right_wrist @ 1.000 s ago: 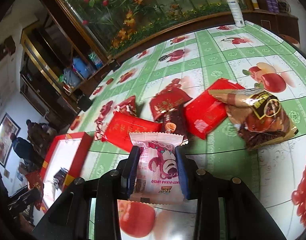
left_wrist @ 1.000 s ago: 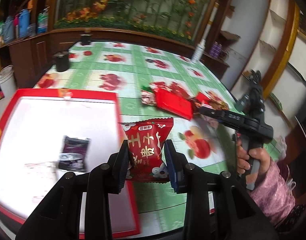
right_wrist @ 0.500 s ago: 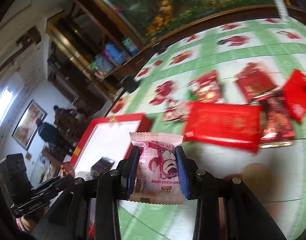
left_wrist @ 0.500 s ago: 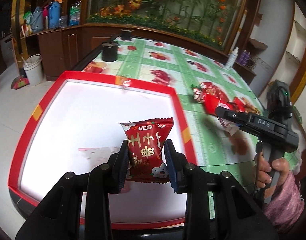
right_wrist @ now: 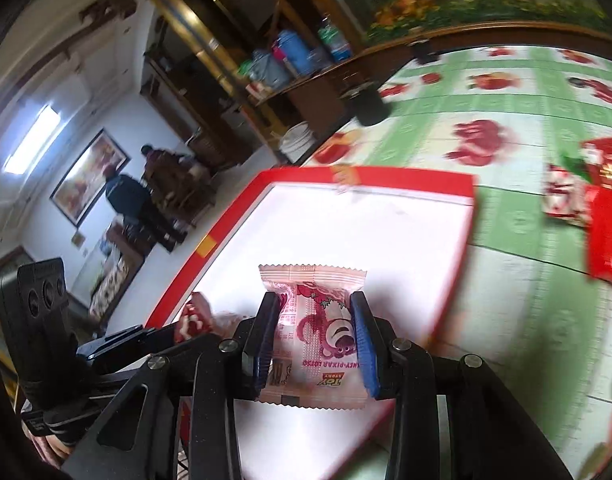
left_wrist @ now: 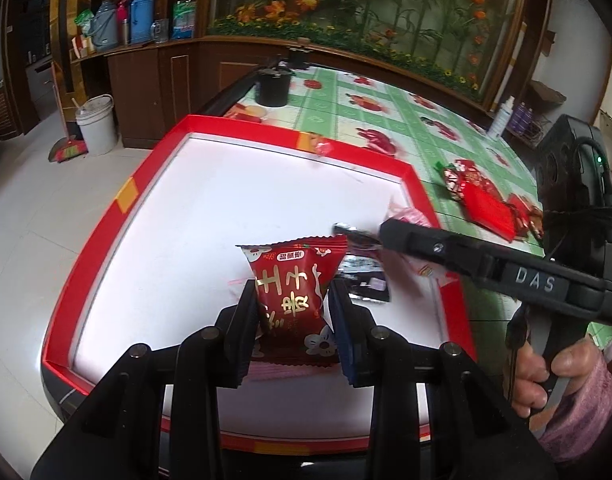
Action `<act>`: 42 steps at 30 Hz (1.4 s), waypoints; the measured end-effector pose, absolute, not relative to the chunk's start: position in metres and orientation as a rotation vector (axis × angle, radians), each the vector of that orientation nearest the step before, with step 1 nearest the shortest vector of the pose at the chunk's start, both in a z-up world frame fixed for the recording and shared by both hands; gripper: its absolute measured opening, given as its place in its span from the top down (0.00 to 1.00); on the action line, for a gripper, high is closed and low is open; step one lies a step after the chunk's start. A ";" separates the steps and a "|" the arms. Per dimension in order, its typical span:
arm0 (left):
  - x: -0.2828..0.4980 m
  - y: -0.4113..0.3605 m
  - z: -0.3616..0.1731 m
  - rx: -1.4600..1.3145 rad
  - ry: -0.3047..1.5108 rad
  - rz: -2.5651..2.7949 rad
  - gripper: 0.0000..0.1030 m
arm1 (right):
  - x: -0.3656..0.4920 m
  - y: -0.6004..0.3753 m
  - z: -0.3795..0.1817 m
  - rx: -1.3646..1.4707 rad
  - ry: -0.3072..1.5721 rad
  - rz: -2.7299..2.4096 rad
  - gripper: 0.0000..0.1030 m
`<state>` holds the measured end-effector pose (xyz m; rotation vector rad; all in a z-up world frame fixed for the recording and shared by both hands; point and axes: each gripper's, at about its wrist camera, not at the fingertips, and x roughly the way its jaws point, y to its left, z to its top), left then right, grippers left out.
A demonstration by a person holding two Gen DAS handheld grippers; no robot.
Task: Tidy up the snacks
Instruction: 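Carry both packets over the tray and open both grippers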
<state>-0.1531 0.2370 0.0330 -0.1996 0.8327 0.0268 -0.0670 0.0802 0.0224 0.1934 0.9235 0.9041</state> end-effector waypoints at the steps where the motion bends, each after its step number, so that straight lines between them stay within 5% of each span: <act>1: -0.153 0.240 0.033 -0.205 0.831 0.031 0.69 | -0.067 0.085 0.022 0.184 0.926 0.910 0.65; 14: -0.145 0.257 0.030 -0.232 0.843 0.127 0.66 | -0.070 0.105 0.025 0.168 0.918 0.938 0.54; 27: -0.149 0.225 0.059 -0.074 0.747 0.205 0.38 | -0.060 0.057 0.043 0.270 0.846 0.852 0.49; 33: -0.142 0.181 0.072 0.007 0.721 0.107 0.26 | -0.048 0.007 0.053 0.283 0.797 0.768 0.48; 42: -0.136 0.107 0.070 0.143 0.763 -0.043 0.26 | -0.027 -0.153 0.071 0.405 0.658 0.493 0.39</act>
